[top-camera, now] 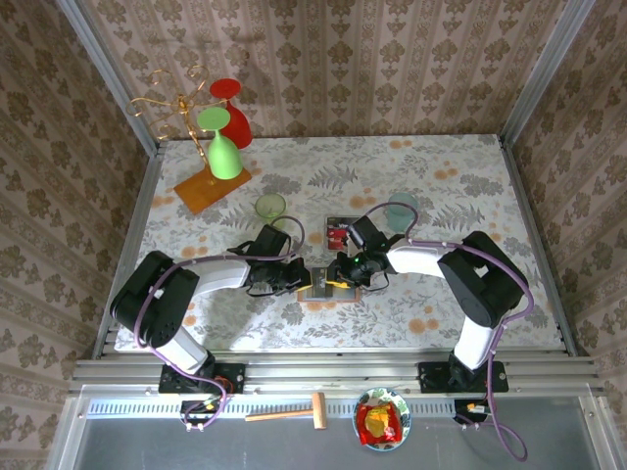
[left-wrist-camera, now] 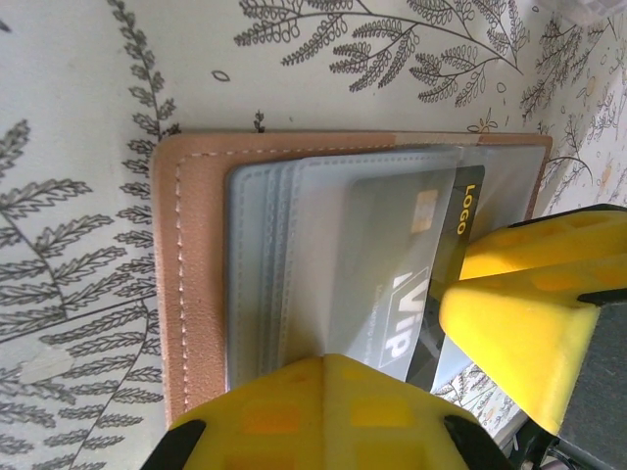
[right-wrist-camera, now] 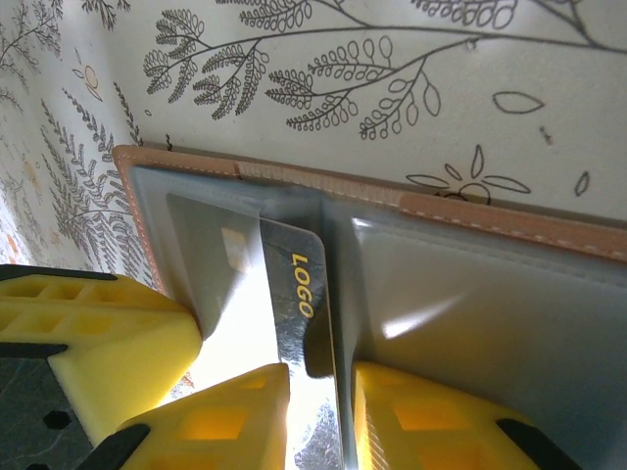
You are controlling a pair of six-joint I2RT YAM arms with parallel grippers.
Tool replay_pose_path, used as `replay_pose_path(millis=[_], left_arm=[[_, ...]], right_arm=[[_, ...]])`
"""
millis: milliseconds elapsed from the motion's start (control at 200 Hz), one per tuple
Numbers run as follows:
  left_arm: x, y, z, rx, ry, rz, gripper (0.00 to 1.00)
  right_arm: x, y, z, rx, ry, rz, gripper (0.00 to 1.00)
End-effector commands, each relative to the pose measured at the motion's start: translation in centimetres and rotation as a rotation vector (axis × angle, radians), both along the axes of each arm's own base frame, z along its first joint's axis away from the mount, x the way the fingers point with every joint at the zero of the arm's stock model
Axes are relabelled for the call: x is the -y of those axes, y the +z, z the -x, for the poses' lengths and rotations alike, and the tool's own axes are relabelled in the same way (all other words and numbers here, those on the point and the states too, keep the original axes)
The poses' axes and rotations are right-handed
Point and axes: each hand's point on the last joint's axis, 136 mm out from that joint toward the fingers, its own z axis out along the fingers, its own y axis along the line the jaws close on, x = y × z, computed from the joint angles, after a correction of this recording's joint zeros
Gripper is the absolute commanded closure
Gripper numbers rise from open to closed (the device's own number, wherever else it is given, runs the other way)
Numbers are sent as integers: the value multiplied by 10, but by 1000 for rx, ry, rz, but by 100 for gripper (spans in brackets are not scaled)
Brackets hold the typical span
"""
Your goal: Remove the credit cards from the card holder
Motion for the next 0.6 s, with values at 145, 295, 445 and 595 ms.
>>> replay_pose_path(millis=[145,295,445,595], left_arm=[[-7,-15,9,-48,4,-40,96],[-6,-15,9,-48,4,-39,96],[-6,-13,9,-46,3,-36,96],[-6,-13,9,-46,5,-36,96]], right_arm=[[-2,-4,5,-36,-17,-49,79],[0,3,3,-14,-27,-57,84],[7,6,2,-2,-41,-43,85],[15,7,3,3,-50,-33,87]])
